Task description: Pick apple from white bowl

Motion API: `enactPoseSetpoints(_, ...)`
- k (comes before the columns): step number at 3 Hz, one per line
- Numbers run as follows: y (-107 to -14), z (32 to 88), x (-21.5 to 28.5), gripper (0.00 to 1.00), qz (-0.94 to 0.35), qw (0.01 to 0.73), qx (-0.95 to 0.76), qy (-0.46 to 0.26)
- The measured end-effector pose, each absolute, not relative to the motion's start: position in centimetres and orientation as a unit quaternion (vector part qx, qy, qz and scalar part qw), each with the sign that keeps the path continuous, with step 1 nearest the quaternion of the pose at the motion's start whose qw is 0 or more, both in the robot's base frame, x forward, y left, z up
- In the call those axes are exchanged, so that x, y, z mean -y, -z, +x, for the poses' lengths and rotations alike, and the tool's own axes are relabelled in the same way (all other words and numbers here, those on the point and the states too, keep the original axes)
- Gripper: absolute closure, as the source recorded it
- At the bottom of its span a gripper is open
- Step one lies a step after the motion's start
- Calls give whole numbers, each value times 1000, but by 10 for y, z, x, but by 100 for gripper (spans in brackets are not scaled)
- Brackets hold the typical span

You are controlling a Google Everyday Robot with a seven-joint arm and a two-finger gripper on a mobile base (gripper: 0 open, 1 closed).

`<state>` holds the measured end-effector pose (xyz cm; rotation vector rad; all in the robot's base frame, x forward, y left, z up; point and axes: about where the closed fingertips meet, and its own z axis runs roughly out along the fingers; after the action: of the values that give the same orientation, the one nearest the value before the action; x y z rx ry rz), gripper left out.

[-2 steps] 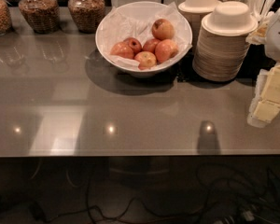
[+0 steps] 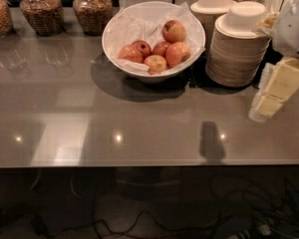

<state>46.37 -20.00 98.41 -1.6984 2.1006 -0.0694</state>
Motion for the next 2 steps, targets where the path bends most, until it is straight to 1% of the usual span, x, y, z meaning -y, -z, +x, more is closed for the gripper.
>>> enactPoseSetpoints(1, -988, 501, 168, 0, -622, 277, -733, 6)
enactPoseSetpoints(2, -991, 540, 135, 0, -622, 322, -714, -3)
